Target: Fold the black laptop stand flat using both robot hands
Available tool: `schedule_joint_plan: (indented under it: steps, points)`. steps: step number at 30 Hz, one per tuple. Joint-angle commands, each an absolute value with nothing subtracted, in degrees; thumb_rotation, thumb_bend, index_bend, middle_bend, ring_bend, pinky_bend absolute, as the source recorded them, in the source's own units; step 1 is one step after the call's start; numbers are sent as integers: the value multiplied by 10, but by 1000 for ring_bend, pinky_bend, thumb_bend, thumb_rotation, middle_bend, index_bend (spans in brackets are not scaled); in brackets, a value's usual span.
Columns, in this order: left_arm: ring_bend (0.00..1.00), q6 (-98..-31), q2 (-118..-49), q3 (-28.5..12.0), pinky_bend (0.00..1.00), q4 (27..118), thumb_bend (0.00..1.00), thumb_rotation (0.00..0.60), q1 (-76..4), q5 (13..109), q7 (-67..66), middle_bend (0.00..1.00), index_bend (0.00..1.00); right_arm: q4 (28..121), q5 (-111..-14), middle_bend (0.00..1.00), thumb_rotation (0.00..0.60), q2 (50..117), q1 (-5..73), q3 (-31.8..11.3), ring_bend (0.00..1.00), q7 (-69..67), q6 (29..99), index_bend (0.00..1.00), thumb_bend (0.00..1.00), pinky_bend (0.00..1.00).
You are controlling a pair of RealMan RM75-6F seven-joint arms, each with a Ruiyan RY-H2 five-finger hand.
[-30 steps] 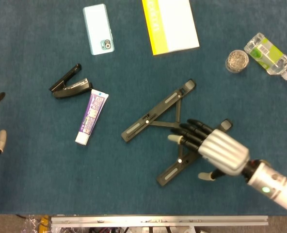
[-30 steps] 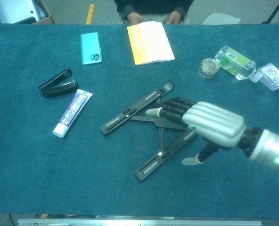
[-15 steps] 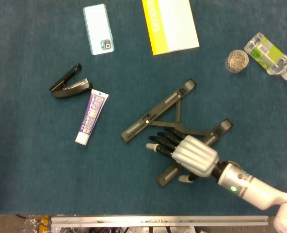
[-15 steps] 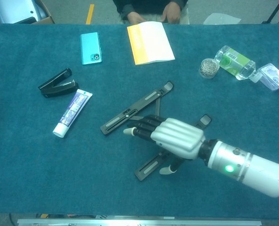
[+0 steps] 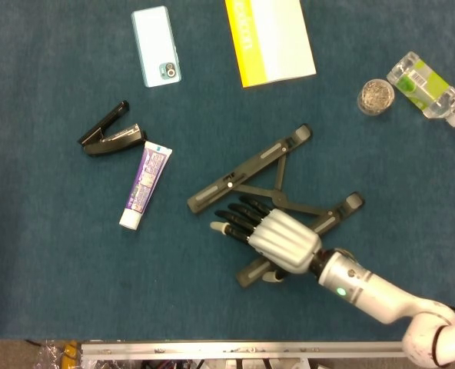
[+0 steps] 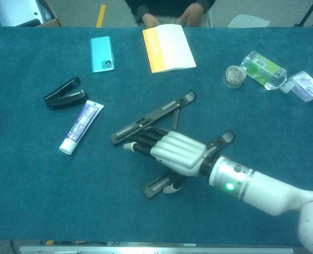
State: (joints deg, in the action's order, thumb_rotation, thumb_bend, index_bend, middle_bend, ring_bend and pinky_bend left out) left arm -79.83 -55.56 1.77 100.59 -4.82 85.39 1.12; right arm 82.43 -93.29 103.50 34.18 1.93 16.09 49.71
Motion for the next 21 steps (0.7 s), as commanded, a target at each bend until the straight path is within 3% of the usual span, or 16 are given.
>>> schedule_joint_plan:
  steps: [1, 17, 21]
  points:
    - [0, -800, -555, 17, 44, 1004, 474, 600, -47, 854, 14, 0, 28, 809, -921, 36, 600, 1056, 352, 3, 0, 174, 494, 0, 0, 30]
    - [0, -794, -558, 14, 44, 998, 474, 600, -52, 856, 17, 0, 26, 722, -844, 36, 600, 1139, 395, -81, 0, 243, 491, 0, 0, 30]
    - [0, -784, -558, 17, 44, 1000, 474, 600, -58, 861, 11, 0, 26, 751, -812, 36, 600, 1130, 397, -92, 0, 227, 480, 0, 0, 30]
